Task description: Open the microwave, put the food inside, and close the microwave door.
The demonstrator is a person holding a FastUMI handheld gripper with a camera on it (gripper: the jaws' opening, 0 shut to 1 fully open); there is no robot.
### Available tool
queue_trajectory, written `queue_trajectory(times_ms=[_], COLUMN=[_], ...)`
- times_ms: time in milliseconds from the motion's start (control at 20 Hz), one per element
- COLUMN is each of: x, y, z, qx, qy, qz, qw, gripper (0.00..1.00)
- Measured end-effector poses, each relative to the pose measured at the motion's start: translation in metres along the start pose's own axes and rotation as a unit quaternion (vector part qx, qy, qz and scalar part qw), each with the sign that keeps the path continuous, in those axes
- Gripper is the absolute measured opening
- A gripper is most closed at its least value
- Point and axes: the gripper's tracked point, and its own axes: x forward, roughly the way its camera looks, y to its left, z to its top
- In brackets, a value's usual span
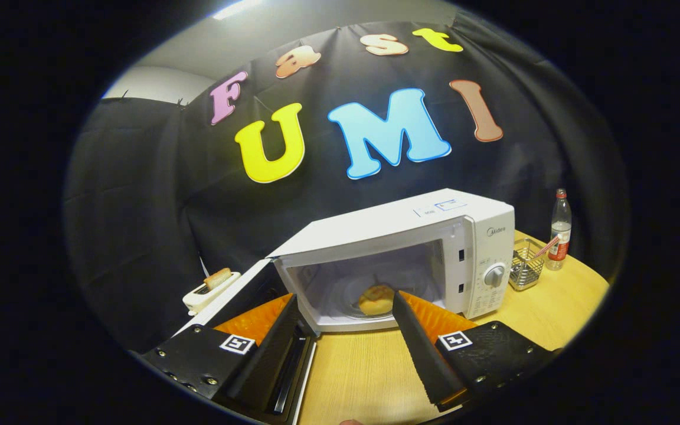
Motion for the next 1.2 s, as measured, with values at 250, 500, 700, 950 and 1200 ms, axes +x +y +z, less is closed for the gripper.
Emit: queue_trajectory(times_ms=[250, 500, 700, 950, 1200], x=[-0.063, -0.113, -0.139, -0.155, -0.161], y=[0.025, 0.069, 0.116, 0.182, 0.228], z=[0.004, -0.008, -0.020, -0.042, -0.070], qx=[-0.043, -0.064, -0.079, -0.077, -0.084], qy=[-0.017, -0.020, -0.017, 0.005, 0.035], qz=[0.017, 0.050, 0.091, 0.155, 0.209], qw=[0.999, 0.997, 0.993, 0.985, 0.974], gripper=[0.97, 0.97, 0.97, 0.97, 0.97])
